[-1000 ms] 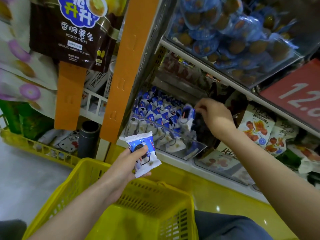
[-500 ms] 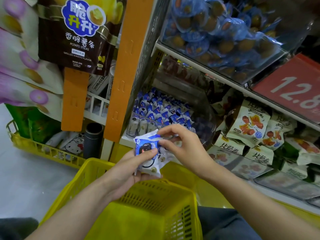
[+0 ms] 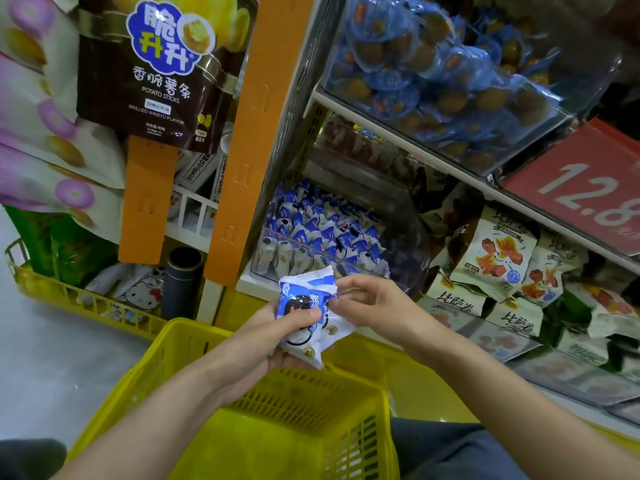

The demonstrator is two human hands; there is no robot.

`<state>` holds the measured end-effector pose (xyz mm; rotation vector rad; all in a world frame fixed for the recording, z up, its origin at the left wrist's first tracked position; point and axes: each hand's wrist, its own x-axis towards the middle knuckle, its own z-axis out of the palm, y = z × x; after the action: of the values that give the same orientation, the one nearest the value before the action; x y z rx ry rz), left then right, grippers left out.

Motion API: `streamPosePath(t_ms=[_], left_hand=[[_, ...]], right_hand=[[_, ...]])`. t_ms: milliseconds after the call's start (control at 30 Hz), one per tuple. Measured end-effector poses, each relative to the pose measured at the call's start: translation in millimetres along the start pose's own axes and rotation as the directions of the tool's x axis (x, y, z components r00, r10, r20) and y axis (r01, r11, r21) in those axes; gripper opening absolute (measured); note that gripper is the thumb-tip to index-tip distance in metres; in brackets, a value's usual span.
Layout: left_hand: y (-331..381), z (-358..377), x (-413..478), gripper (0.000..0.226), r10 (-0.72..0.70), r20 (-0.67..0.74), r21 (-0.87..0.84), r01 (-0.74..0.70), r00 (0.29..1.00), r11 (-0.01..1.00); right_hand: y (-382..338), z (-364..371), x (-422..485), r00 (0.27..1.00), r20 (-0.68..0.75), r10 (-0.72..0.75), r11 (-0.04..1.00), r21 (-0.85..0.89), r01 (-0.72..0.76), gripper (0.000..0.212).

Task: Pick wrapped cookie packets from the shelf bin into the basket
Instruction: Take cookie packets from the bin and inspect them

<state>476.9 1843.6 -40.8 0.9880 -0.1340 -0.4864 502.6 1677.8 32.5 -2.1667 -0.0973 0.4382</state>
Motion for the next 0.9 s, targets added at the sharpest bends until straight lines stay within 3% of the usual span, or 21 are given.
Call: streamPosePath(t_ms=[100,167,267,333,500,667,733,900], left_hand=[[1,1,1,0.045,0.062,-0.05,0.001,-0.062,0.997,0.998],[2,-1,1,0.043,0.09,-0.106,-0.013,-0.092,0.99,0.996],[2,-4,3,0.031,0.1,-0.155,-0.005,-0.102,0.983,0.995],[2,-5,4,0.024,0.091,-0.173,0.001,-0.092,0.981,0.996],[-2,-7,8,0.02,0.062,-0.195,0.007,-0.062,0.979,0.998],[-5,-10,11,0.023,0.063,-0.195,0.011,-0.062,0.979,0.998],[-5,-10,12,0.022,0.061,-0.193,0.017,-0.059,0.979,0.998],[-6,-10,11,0.022,0.061,-0.191,0.014,-0.059,0.98,0.998]], right_hand=[[-7,-13,1,0.998,-0.059,0.001,0.999,0.049,0.002,0.011],[-13,-30,7,0.98,-0.195,-0.045,0.997,0.051,0.056,0.007],[-16,-57,26,0.823,-0.531,-0.204,0.976,-0.177,0.128,0.013],[-11,-65,43,0.739,-0.608,-0.29,0.942,-0.317,0.11,0.019],[10,-67,73,0.818,-0.566,-0.099,0.886,-0.424,-0.187,0.031],[5,-67,80,0.873,-0.482,0.071,0.676,-0.62,-0.398,0.028],[2,-67,84,0.885,-0.444,0.137,0.637,-0.645,-0.422,0.024],[4,-64,97,0.909,-0.245,0.336,0.789,-0.453,-0.414,0.012]])
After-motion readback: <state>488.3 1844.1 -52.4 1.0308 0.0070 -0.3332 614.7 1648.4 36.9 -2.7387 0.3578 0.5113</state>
